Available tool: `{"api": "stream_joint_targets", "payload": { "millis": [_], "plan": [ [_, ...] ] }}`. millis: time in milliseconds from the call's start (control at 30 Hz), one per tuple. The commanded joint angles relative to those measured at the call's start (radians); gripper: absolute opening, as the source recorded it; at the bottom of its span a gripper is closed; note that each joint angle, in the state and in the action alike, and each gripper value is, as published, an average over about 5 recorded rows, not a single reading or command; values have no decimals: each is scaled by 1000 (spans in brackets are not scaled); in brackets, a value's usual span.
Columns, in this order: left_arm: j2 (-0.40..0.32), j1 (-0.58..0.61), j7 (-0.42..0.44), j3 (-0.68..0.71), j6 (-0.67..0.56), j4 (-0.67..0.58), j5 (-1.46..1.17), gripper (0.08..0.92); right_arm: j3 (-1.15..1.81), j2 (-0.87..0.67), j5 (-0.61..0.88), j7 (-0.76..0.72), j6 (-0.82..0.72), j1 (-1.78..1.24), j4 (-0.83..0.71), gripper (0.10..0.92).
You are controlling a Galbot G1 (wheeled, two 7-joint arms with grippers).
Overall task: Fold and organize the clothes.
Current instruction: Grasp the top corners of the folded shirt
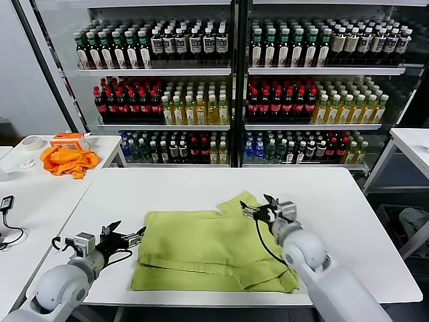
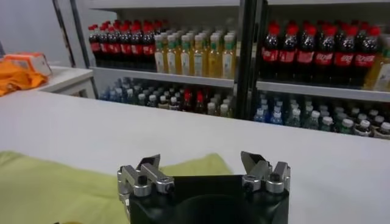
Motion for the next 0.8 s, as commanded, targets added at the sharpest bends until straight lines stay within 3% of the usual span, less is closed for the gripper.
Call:
{"api": "stream_joint_targets", "payload": {
  "millis": [33,800],
  "plan": [
    [-17,-215,44,157,-3,197,10,823,-81,116,-33,44,5,158,-271,823],
    [-50,-366,69,245,-25,362,9,823,-42,154,-33,12,93,114,-347,823]
  ]
}}
